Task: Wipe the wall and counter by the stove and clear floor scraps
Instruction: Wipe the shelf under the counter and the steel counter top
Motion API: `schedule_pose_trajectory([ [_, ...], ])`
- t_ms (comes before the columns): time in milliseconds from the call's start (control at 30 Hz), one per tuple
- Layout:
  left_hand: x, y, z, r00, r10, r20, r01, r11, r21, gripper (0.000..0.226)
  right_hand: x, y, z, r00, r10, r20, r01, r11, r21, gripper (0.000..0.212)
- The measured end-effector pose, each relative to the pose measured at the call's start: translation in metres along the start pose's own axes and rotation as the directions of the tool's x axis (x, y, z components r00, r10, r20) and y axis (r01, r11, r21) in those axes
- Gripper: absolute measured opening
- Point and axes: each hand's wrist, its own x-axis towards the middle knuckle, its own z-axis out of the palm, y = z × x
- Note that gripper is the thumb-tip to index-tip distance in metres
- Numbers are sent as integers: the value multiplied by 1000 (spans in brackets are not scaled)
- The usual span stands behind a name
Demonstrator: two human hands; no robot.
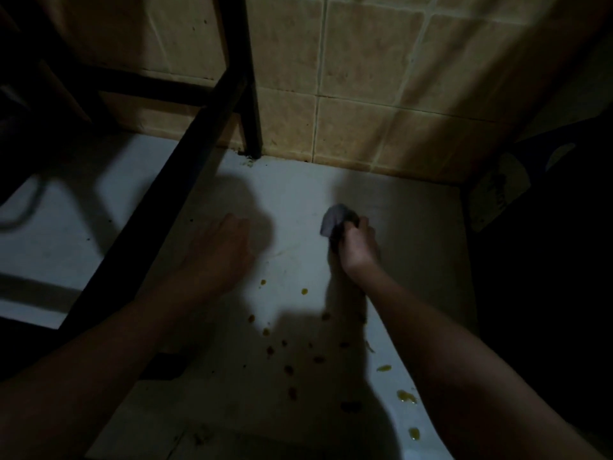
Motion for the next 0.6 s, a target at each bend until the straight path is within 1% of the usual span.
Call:
schedule_pose_trajectory([
  [67, -4, 0, -1, 1000, 17, -12, -17, 999, 28, 57, 6, 1, -1, 998, 38, -42, -38, 999, 3, 31],
  [133, -6, -1, 2, 1000, 16, 1, -16, 999, 38, 53, 17, -6, 1, 997, 69, -47, -68, 998, 15, 30],
  [200, -9, 1, 5, 999, 7, 43, -9, 999, 32, 52, 29, -17, 5, 996, 87, -32, -87, 996, -3, 29],
  [233, -9, 1, 7, 998, 9, 55, -12, 999, 43, 53, 33, -23, 8, 998, 56, -17, -56, 998, -20, 31],
  [333, -11, 1, 8, 998, 2, 68, -4, 999, 41, 52, 34, -42, 17, 989, -127, 74, 130, 991, -31, 37],
  [433, -17, 0, 9, 998, 37, 53, -41, 997, 72, 57, 15, -55, 28, 940, -300, 160, 314, 947, -70, 43],
  [533, -26, -3, 15, 999, 30, 28, -33, 993, 113, 48, -10, -51, 37, 885, -428, 185, 450, 888, -98, 43],
  [600, -37, -1, 19, 998, 54, -22, -51, 993, 103, 40, -23, -42, 41, 850, -476, 225, 508, 854, -114, 46],
])
